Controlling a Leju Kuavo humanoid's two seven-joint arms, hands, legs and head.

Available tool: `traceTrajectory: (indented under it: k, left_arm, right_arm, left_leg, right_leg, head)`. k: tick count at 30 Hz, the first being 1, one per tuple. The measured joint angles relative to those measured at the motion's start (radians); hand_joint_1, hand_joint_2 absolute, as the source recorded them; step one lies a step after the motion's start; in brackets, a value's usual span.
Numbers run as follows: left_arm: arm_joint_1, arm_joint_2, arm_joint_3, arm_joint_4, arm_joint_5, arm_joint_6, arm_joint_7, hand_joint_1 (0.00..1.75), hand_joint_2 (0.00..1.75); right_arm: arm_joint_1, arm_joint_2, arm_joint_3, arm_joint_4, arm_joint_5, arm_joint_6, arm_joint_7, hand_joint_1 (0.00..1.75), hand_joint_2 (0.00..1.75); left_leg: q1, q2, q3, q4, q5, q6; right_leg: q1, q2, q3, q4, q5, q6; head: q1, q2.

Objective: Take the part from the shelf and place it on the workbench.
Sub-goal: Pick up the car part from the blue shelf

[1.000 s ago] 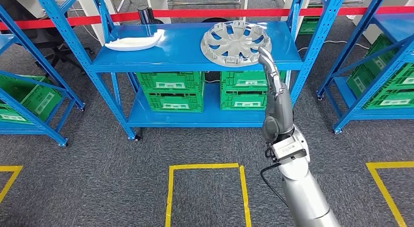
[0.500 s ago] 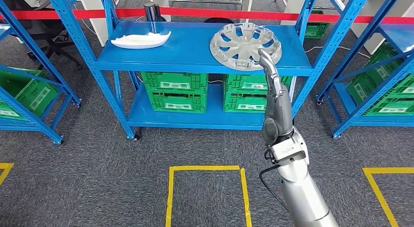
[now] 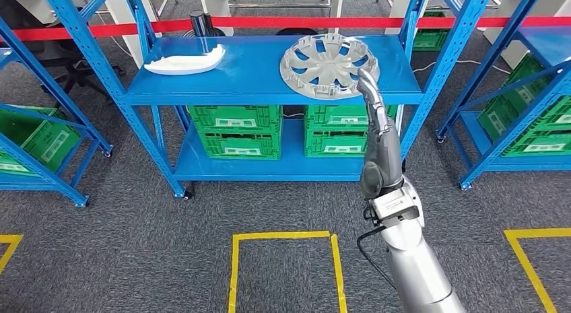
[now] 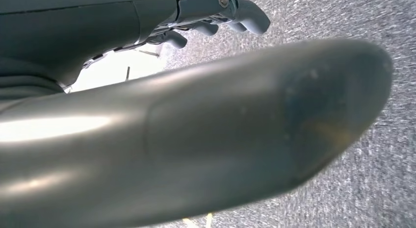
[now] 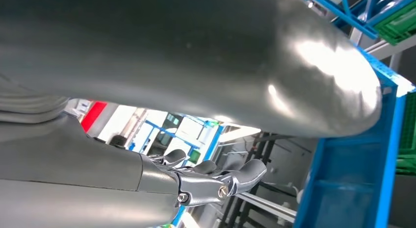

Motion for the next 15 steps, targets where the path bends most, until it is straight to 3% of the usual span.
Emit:
traceTrajectory:
  k: [1,2,4,5,7,10,12,15]
  left_arm:
    - [0.001,0.002,0.0,0.0,-0.001,0.0,0.0,0.0,0.0]
    - [0.002,0.005,0.0,0.0,-0.002,0.0,0.0,0.0,0.0]
    - [0.002,0.01,0.0,0.0,-0.003,0.0,0.0,0.0,0.0]
    - [0.001,0.011,0.0,0.0,-0.003,0.0,0.0,0.0,0.0]
    - [0.0,0.013,0.0,0.0,-0.004,0.0,0.0,0.0,0.0]
    - [0.001,0.015,0.001,0.0,-0.004,0.0,0.0,0.0,0.0]
    - [0.001,0.016,0.001,0.0,-0.004,0.0,0.0,0.0,0.0]
    - [0.001,0.015,0.004,0.0,-0.004,0.0,-0.001,0.0,0.0]
  right_arm:
    - [0.002,0.0,0.0,0.003,-0.003,-0.001,0.0,0.0,0.0]
    - [0.004,0.0,0.0,0.006,-0.005,-0.003,0.0,0.0,0.0]
    - [0.007,0.0,0.0,0.009,-0.01,-0.005,0.0,0.0,0.0]
    - [0.006,0.0,0.0,0.011,-0.013,-0.006,0.0,0.0,0.0]
    - [0.006,0.0,0.0,0.012,-0.018,-0.008,0.0,0.0,0.0]
    - [0.008,0.002,0.002,0.012,-0.023,-0.01,-0.001,0.0,0.0]
    - [0.005,0.002,0.003,0.012,-0.024,-0.009,-0.001,0.0,0.0]
    - [-0.002,0.004,0.005,0.016,-0.023,-0.001,-0.001,0.0,0.0]
  left_leg:
    - [0.002,0.0,-0.015,0.02,0.006,-0.003]
    - [0.004,0.0,-0.01,0.0,0.03,-0.005]
    - [0.008,0.002,0.051,-0.133,0.1,-0.007]
    - [0.007,0.002,0.084,-0.197,0.121,-0.002]
    - [0.004,0.001,0.116,-0.256,0.127,0.016]
    - [0.002,-0.002,0.124,-0.257,0.12,0.047]
    - [0.002,-0.003,0.135,-0.258,0.116,0.059]
    - [-0.003,-0.003,0.139,-0.257,0.108,0.069]
  right_leg:
    - [-0.001,0.0,0.002,0.0,-0.002,0.001]
    - [-0.002,0.001,0.005,0.0,-0.006,0.003]
    - [-0.006,0.002,0.015,0.001,-0.015,0.013]
    - [-0.006,0.002,0.02,0.002,-0.02,0.02]
    - [-0.005,0.003,0.027,0.001,-0.026,0.035]
    - [-0.007,0.004,0.031,0.013,-0.025,0.053]
    - [-0.008,0.003,0.001,0.072,-0.055,0.059]
    - [-0.004,0.002,-0.11,0.256,-0.13,0.06]
  head:
    - [0.0,0.0]
    - [0.0,0.0]
    - [0.0,0.0]
    - [-0.001,0.0]
    - [-0.002,0.0]
    - [-0.001,0.0]
    - [0.002,0.0]
    - [0.005,0.0]
